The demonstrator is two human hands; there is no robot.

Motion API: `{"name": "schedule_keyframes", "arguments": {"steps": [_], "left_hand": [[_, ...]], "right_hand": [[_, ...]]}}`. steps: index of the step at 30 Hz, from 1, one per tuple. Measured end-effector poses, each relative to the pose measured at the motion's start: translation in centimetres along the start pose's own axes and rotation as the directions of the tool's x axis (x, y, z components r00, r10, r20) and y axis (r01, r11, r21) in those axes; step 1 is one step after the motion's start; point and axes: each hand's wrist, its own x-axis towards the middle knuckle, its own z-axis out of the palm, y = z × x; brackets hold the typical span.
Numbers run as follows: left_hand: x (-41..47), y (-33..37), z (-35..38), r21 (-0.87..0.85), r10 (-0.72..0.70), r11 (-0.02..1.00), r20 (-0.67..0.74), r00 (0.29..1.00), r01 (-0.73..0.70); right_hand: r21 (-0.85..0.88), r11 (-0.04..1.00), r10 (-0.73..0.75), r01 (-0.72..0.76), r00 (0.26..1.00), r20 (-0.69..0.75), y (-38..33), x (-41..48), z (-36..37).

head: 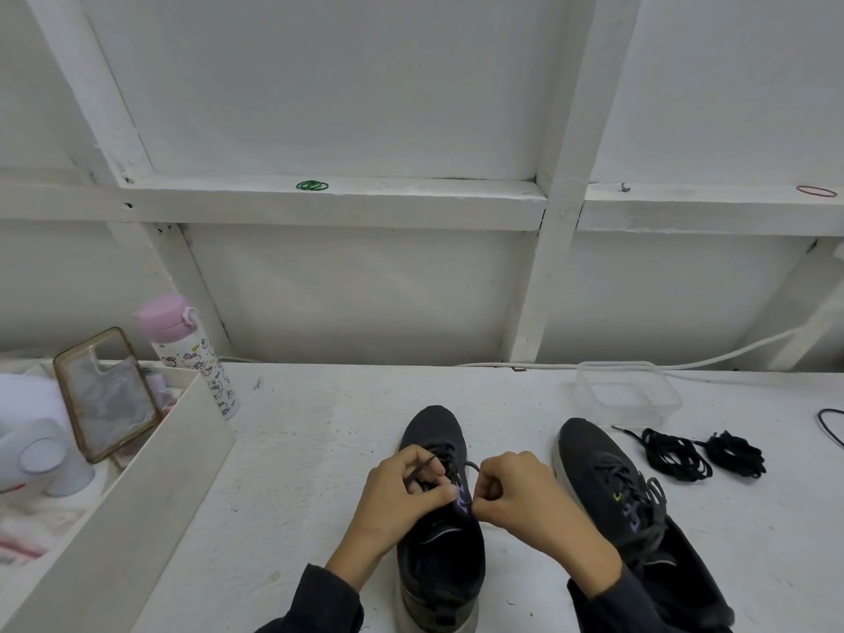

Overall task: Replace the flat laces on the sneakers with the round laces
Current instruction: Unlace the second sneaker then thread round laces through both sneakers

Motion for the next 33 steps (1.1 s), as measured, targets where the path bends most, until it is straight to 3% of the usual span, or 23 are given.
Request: {"name": "schedule_keyframes", "arguments": {"steps": [6, 9, 13, 16, 19, 29, 33], "left_hand": [[0.0, -0.1, 0.0, -0.005, 0.008, 1.000, 0.007, 1.000, -0.008], [0.0, -0.2, -0.1, 0.000, 0.008, 1.000, 0.003, 1.000, -0.008], [0.0, -0.1, 0.0, -0.009, 0.002, 1.000, -0.004, 1.000, -0.002], [0.0, 0.0, 0.1, -0.006, 0.000, 1.000, -0.003, 1.000, 0.000], [0.0, 0.2, 0.1, 0.001, -0.004, 1.000, -0.015, 1.000, 0.004], [-0.2, 0.1, 0.5, 0.021, -0.012, 1.000, -0.052, 0.999, 0.013], [-0.8, 0.5, 0.0, -0.021, -0.016, 1.000, -0.012, 1.000, 0.016]], "right_hand": [[0.149, 0.983, 0.087, -0.104, 0.990, 0.115, 0.0, 0.4, -0.4], [0.156, 0.985, 0.056, -0.074, 0.991, 0.120, 0.0, 0.3, -0.6], [-0.026, 0.999, -0.036, 0.038, 0.995, 0.096, -0.5, 0.3, -0.7], [-0.222, 0.968, -0.104, 0.119, 0.992, 0.077, -1.2, 0.5, -0.6], [-0.315, 0.935, -0.134, 0.161, 0.985, 0.108, -1.6, 0.9, -0.5], [-0.030, 0.994, -0.097, 0.105, 0.978, 0.186, -0.9, 1.8, -1.7], [0.164, 0.985, -0.079, 0.049, 0.979, 0.187, 0.4, 0.8, -1.2]]}}
